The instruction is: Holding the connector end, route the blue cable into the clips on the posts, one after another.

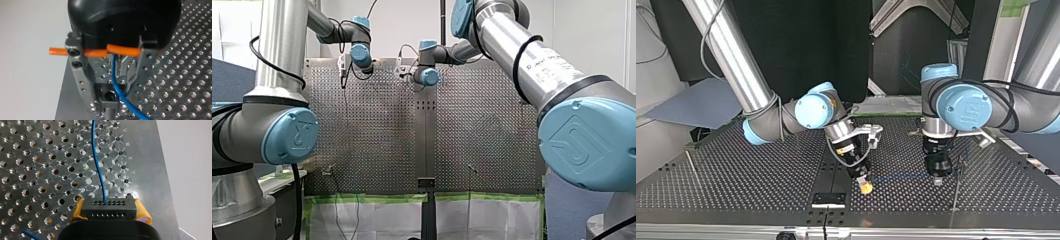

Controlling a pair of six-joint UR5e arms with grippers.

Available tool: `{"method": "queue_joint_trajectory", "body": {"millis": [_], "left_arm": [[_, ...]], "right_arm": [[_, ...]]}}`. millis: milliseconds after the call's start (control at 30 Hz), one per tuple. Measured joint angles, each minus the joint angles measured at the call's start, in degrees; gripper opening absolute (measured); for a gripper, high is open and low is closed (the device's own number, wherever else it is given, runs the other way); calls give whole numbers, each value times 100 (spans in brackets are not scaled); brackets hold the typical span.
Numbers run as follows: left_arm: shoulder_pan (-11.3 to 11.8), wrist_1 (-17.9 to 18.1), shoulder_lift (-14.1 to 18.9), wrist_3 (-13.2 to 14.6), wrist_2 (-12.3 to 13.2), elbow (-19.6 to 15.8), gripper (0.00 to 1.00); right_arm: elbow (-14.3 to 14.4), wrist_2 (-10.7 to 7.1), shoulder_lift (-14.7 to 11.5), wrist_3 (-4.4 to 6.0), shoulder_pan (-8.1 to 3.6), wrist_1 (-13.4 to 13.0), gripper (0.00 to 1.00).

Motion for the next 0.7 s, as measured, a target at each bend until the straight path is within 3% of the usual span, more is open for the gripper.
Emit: {"method": "queue_joint_trajectory", "body": {"millis": [133,300,367,400,433,467,500,533,567,600,633,667,700], "left_arm": [[-1,2,1,-7,6,1,1],[-1,6,0,-8,16,1,4],[-2,7,1,-6,18,2,17],[-2,8,2,-6,19,2,17],[-2,9,2,-5,21,2,32],[-1,14,2,-5,24,1,38],[-1,19,1,-5,24,1,38],[-2,23,0,-5,23,2,48],[-1,28,-2,-7,18,2,70],[-1,30,-2,-8,10,1,70],[-2,33,-2,-9,0,1,83],[-2,37,-2,-11,-12,2,89],[-2,39,-3,-11,-22,1,89]], "right_arm": [[0,0,0,-3,2,10,0],[1,-1,0,-7,0,15,0],[1,-1,0,-8,-5,15,0],[1,-1,1,-8,-5,15,0],[1,-1,0,-8,-5,15,0],[1,-1,0,-8,-5,15,0],[1,-1,1,-8,-6,16,0],[1,-1,1,-8,-6,15,0],[1,0,1,-8,-7,16,0],[0,0,1,-8,-8,15,0],[1,0,1,-8,-7,16,0],[1,0,1,-9,-7,16,0],[0,0,1,-9,-7,16,0]]}}
